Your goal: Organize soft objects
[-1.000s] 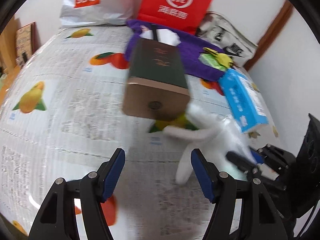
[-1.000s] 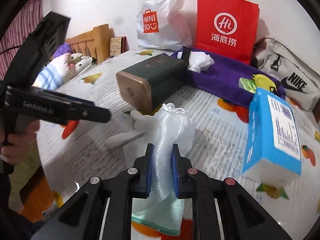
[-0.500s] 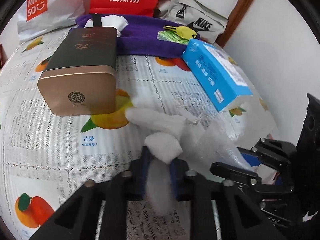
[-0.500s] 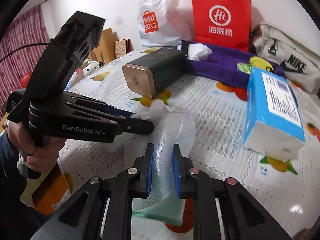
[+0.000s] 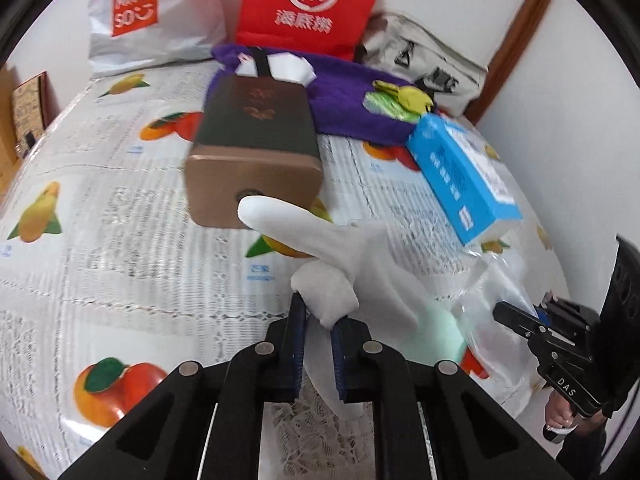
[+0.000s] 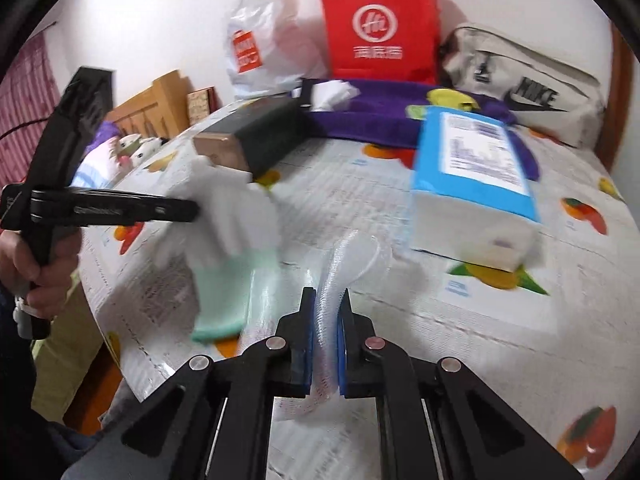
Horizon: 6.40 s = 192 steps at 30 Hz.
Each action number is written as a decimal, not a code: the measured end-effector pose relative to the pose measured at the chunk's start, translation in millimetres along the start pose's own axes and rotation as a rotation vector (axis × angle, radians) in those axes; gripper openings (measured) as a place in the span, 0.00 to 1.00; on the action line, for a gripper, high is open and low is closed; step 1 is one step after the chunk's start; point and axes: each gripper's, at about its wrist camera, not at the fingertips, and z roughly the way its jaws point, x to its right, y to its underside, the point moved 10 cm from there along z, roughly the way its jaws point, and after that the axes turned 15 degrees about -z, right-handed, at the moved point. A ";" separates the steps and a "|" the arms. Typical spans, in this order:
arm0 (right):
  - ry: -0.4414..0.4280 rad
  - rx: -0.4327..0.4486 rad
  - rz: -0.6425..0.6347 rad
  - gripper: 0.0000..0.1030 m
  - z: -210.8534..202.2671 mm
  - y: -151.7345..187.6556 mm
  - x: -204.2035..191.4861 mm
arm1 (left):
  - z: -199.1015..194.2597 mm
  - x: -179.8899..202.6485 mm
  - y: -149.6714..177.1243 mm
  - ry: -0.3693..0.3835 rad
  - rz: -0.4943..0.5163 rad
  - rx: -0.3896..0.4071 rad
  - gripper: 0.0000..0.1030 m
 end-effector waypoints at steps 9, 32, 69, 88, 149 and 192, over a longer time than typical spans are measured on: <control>0.103 -0.021 0.104 0.08 -23.7 13.7 41.3 | -32.2 0.3 -12.7 0.001 -0.016 0.060 0.11; 0.116 0.100 0.110 0.08 -62.2 -58.9 62.5 | -84.2 31.3 -69.8 0.043 -0.007 0.171 0.11; 0.127 0.157 0.096 0.08 -17.4 -184.4 147.0 | -49.0 69.7 -187.9 0.027 0.031 0.209 0.11; 0.081 0.140 0.111 0.08 69.1 -227.0 191.8 | 11.7 77.8 -252.1 0.029 0.012 0.188 0.11; 0.208 0.008 0.126 0.81 61.0 -191.4 203.0 | 26.2 58.2 -244.5 -0.128 0.024 0.172 0.69; 0.334 0.124 0.230 1.00 -164.6 -54.4 43.8 | -173.1 89.6 -23.4 -0.134 0.040 0.361 0.95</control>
